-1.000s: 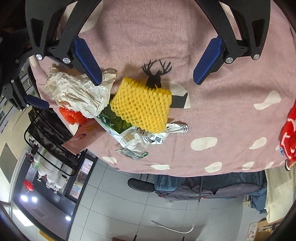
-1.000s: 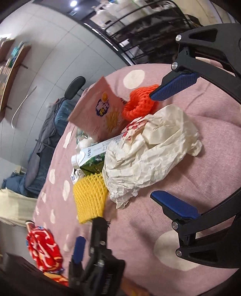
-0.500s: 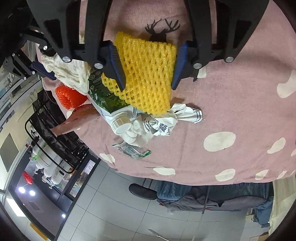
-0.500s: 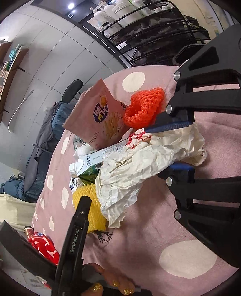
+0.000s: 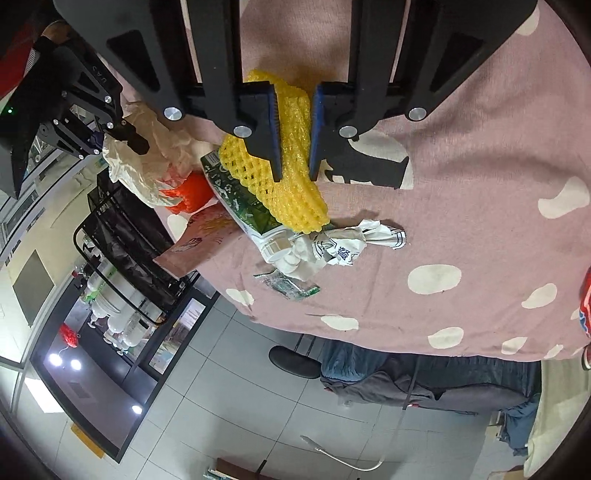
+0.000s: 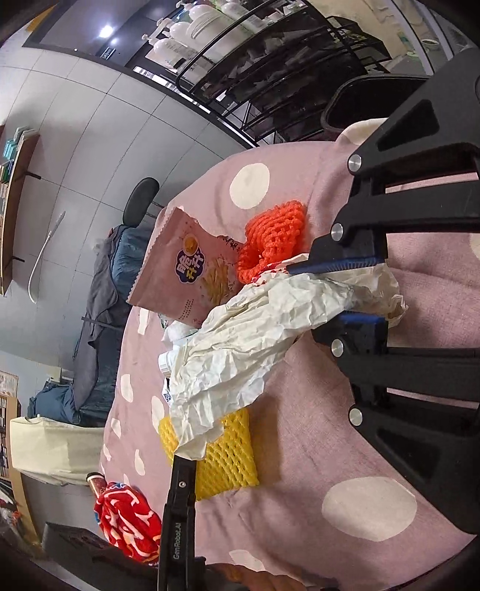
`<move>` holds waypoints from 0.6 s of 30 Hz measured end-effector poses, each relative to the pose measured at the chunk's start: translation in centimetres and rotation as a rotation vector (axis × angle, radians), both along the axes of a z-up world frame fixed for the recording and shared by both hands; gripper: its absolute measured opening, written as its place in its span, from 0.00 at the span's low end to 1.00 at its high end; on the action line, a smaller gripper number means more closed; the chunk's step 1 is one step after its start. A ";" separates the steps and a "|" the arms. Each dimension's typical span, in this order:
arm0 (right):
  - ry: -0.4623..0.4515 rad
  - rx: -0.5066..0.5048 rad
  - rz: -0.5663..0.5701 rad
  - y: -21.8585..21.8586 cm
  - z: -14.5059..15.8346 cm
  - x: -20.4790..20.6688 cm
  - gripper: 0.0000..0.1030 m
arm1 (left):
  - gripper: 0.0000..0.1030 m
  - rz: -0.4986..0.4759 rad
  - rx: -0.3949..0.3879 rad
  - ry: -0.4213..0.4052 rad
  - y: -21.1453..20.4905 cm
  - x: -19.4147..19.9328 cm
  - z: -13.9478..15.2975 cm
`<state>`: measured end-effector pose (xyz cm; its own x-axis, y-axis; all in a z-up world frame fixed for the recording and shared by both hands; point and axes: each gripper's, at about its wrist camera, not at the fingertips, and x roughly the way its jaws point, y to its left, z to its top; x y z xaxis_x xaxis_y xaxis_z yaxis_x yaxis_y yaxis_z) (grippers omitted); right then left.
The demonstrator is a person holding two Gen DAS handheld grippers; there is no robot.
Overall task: Collect trash
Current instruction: 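Grasp the yellow foam net with the left tool while the right tool grasps crumpled paper, then carry the crumpled paper to the bin and open the right tool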
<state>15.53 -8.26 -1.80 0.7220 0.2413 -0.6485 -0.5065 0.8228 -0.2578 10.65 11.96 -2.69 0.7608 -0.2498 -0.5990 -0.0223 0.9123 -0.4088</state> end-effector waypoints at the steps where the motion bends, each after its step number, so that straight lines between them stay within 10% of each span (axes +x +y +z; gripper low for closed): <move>1: -0.002 0.007 -0.004 -0.3 0.1 -0.1 0.18 | 0.13 -0.001 -0.002 -0.008 -0.1 -0.3 0.3; 18: 0.009 0.174 -0.079 -6.2 2.2 -2.2 0.18 | 0.13 -0.070 0.003 -0.126 -4.3 -3.5 4.5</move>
